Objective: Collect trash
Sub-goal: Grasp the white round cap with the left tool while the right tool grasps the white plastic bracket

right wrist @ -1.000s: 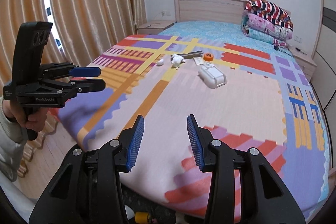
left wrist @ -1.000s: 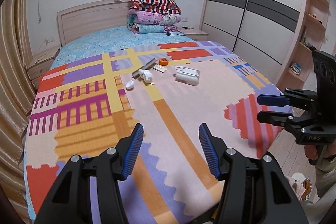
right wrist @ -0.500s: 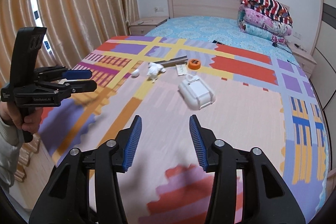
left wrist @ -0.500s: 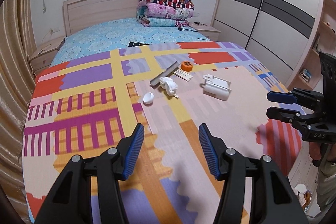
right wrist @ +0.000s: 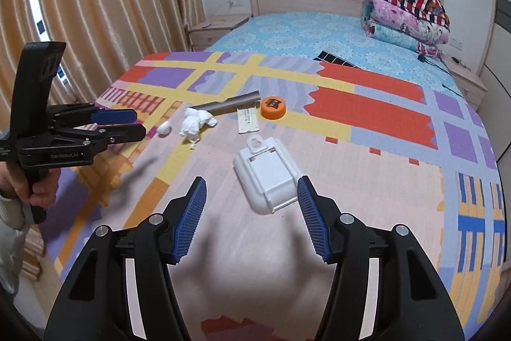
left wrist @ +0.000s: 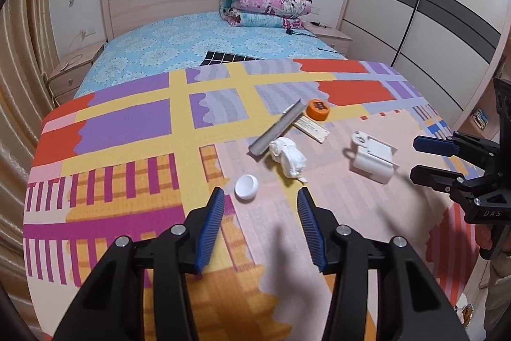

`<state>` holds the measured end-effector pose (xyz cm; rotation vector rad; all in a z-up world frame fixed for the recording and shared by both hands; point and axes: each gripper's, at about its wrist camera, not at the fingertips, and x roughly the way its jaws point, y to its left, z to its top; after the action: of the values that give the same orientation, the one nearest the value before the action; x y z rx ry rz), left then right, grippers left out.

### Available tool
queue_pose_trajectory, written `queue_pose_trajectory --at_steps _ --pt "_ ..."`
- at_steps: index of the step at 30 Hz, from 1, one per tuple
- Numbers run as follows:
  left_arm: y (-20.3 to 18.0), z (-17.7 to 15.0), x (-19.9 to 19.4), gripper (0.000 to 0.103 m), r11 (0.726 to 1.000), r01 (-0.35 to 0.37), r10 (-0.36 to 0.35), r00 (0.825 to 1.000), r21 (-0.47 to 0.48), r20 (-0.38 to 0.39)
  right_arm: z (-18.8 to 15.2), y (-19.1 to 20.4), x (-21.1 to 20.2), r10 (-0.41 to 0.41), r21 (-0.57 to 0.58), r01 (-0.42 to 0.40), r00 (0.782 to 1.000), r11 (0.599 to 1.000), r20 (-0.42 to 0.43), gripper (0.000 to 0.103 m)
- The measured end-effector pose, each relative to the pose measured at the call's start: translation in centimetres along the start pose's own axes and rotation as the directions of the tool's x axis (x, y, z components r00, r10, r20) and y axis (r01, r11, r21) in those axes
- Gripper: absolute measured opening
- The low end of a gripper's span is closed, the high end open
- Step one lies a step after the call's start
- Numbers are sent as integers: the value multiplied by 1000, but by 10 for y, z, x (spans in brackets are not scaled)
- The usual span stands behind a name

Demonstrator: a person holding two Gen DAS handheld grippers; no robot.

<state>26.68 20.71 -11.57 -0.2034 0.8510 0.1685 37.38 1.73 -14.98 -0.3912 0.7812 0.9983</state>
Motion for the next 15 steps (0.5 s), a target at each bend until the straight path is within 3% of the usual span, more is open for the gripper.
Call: queue_pose_trajectory --at_steps 5,15 --pt "10 6 17 46 1000 -7 7 1000 -13 -27 5 -7 16 33 -8 -33 999 999 -15 62" --pt "16 7 35 33 999 -4 2 998 -37 -57 10 0 33 -33 -80 30 998 996 -46 62"
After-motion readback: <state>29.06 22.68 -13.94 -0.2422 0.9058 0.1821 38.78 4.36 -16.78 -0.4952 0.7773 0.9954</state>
